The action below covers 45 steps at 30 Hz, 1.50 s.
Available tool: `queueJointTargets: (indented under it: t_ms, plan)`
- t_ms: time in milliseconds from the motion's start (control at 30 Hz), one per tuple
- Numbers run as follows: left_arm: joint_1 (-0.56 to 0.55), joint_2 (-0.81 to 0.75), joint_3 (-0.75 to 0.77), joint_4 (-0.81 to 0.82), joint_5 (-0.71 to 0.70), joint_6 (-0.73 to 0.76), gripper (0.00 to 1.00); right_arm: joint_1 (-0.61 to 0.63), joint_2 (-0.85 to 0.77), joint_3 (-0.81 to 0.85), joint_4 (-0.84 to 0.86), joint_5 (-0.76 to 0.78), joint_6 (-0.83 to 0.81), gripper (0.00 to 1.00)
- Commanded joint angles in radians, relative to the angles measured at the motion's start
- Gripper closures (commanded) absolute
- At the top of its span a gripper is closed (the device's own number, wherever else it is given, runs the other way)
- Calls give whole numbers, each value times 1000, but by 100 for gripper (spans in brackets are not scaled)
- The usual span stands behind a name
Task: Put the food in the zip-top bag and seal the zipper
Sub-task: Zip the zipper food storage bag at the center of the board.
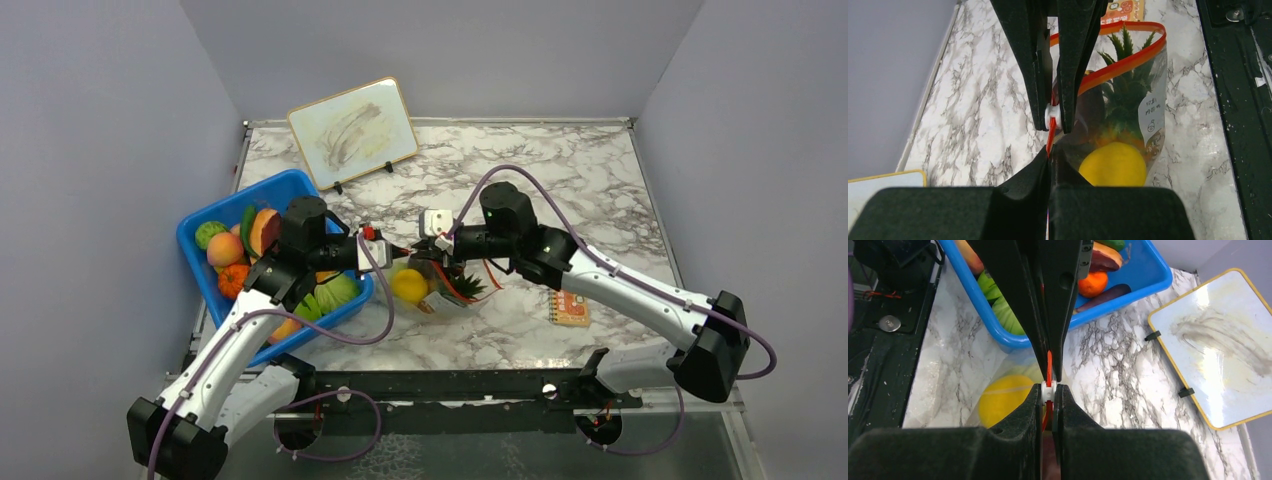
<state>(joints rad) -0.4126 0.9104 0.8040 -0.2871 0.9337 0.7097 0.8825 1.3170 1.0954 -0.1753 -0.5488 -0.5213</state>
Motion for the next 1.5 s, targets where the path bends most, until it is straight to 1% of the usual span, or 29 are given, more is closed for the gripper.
queueJointTargets:
  t_ms: [0, 267, 400, 667, 867, 1067, 1367, 1467]
  plan:
    - [6, -51, -6, 88, -40, -47, 100, -4, -42, -5, -88, 113, -16, 99]
    - [7, -73, 1, 87, -85, -46, 100, -17, -61, -13, -177, 158, -6, 99]
    - [10, -77, 13, 77, -93, -38, 100, -42, -83, -15, -226, 186, -6, 99]
    - [11, -74, 20, 90, -69, -51, 100, -74, -90, -43, -275, 155, 51, 99]
    - [12, -84, 22, 67, -109, -28, 100, -86, -122, -67, -317, 237, 79, 99]
    - [15, -100, 5, 85, -170, -34, 100, -98, -161, -27, -385, 284, 98, 99]
    - [17, -88, 17, 85, -165, -30, 100, -108, -215, -31, -464, 348, 103, 99]
    - [17, -82, 13, 96, -155, -46, 100, -108, -218, -17, -465, 322, 90, 99]
